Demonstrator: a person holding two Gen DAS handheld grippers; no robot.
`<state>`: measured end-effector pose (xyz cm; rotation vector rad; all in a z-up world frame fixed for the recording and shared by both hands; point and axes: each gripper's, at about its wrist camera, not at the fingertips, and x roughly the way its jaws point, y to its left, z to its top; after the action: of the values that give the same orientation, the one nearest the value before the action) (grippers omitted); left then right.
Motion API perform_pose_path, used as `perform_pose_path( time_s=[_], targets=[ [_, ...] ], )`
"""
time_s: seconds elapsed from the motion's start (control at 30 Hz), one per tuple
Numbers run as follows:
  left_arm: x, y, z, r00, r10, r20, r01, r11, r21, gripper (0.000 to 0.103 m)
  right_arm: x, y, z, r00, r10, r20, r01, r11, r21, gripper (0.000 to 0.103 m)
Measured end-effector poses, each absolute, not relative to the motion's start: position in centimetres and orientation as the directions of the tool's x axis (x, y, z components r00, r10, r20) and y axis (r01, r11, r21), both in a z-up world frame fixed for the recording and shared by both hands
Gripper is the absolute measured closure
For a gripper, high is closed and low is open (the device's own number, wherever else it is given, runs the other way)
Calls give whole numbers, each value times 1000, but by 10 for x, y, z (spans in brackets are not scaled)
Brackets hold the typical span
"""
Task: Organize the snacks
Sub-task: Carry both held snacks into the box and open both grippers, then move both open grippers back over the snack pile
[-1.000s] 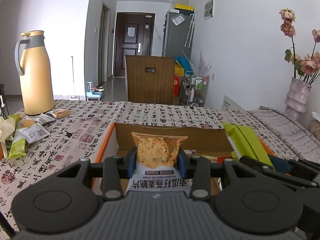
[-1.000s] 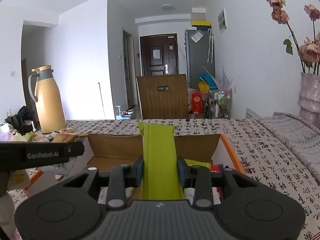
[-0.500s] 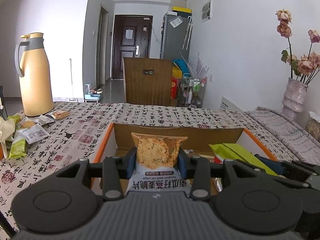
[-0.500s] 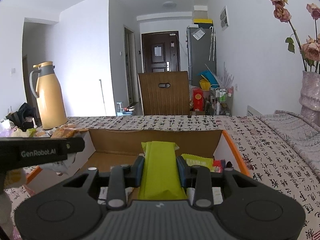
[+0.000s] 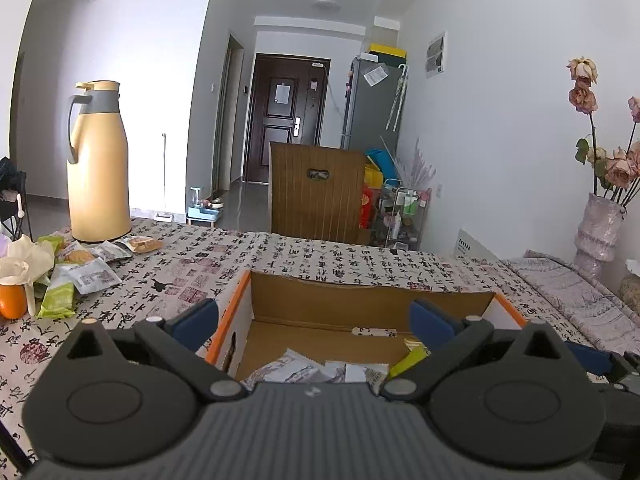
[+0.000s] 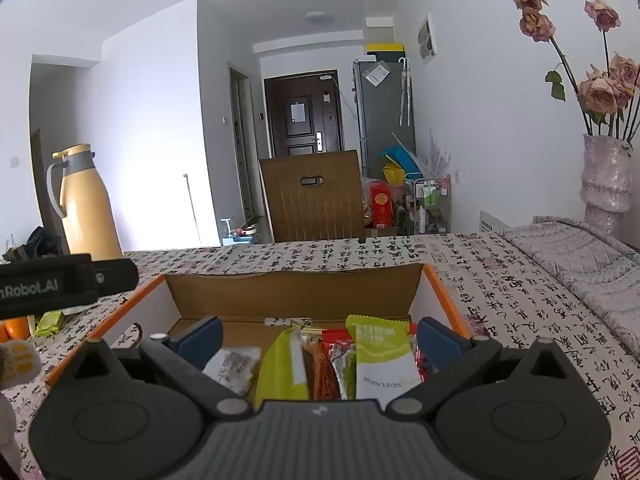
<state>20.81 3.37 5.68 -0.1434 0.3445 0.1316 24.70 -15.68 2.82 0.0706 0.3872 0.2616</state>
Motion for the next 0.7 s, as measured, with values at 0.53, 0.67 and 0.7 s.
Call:
perform_pose_path(
  time_s=[0.53, 0.67, 0.7],
  targets=[
    [180, 26, 84, 944, 89, -317, -132, 984, -119, 0, 226, -158, 48, 896, 271, -351, -259, 962, 83, 0],
    [163, 27, 88, 946, 83, -313, -127, 984, -124, 0, 209, -161, 50, 888, 282, -364, -279, 958, 61, 0],
    [159, 28, 88, 945, 81, -316, -126, 984, -125, 0, 205, -163, 50, 884, 287, -370, -285, 957, 61, 0]
  ],
)
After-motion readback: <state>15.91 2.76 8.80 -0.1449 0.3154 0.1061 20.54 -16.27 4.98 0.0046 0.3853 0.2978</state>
